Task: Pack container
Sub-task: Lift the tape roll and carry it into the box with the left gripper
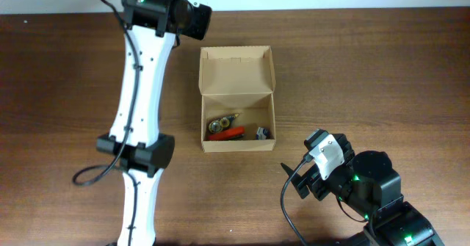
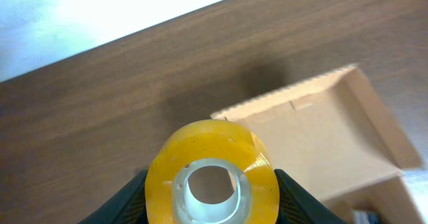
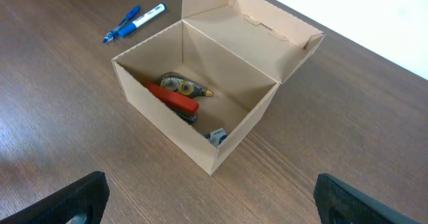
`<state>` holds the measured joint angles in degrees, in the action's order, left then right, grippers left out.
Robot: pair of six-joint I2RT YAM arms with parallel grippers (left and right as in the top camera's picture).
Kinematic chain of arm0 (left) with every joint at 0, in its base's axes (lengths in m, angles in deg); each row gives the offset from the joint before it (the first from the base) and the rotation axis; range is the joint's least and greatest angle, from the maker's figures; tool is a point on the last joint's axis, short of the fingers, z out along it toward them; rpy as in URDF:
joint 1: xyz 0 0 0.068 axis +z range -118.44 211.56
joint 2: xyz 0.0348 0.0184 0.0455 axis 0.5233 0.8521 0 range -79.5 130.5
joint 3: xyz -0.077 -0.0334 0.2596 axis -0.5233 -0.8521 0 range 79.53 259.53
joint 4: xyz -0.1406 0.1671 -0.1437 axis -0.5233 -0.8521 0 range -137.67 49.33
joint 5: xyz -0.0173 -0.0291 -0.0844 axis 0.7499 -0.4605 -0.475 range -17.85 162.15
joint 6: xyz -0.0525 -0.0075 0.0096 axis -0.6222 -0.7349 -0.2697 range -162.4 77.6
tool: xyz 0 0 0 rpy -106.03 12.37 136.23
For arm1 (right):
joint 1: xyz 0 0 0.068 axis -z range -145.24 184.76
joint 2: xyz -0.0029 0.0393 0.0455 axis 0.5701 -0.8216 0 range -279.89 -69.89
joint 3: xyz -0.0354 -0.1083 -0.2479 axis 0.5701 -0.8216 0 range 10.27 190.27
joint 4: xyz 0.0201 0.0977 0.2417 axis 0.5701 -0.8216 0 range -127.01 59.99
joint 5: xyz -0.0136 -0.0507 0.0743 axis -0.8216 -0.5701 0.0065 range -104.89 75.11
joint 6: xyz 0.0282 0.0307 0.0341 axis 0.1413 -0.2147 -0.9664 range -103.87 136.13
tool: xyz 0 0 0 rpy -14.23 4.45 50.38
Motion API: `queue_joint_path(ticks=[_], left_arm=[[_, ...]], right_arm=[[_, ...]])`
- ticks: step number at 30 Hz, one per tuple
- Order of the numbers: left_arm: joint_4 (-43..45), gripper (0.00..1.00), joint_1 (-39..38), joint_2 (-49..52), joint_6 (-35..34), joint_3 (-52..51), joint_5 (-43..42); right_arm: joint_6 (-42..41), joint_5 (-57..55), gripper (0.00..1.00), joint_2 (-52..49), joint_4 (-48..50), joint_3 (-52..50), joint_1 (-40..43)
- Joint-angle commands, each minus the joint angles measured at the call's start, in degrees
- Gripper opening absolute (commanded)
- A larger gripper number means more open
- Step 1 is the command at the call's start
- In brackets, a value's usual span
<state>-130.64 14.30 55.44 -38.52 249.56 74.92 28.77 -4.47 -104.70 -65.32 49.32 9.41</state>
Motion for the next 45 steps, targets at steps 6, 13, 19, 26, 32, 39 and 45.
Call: queue_joint_path(ticks=[6, 13, 19, 26, 32, 39, 45], left_arm=[[4.55, 0.30, -1.75, -10.05, 0.98, -20.04, -1.40], [7.78, 0.30, -5.40, -13.77, 2.23, -31.58, -1.44], [7.23, 0.30, -8.50, -14.01, 3.54, -35.36, -1.38], [6.93, 0.26, -12.02, -13.99, 8.63, -39.12, -4.09], [8.96, 0.25, -14.32, -13.99, 9.97, -42.58, -6.25], [12.04, 0.25, -16.72, -13.99, 9.99, -49.40, -6.25], [14.99, 0.25, -17.46, -13.99, 12.50, -53.16, -11.82]], right_arm=[[0.24, -0.55, 0.99, -0.07, 0.17, -0.22, -0.48], [0.24, -0.55, 0.99, -0.07, 0.17, -0.22, -0.48], [0.24, -0.55, 0.99, -0.07, 0.17, -0.22, -0.48], [0.24, -0.55, 0.99, -0.07, 0.17, -0.22, -0.48], [0.24, -0.55, 0.99, -0.07, 0.17, -0.22, -0.48], [0.24, -0.55, 0.99, -0.07, 0.17, -0.22, -0.48], [0.24, -0.55, 0.99, -0.07, 0.17, -0.22, -0.48]])
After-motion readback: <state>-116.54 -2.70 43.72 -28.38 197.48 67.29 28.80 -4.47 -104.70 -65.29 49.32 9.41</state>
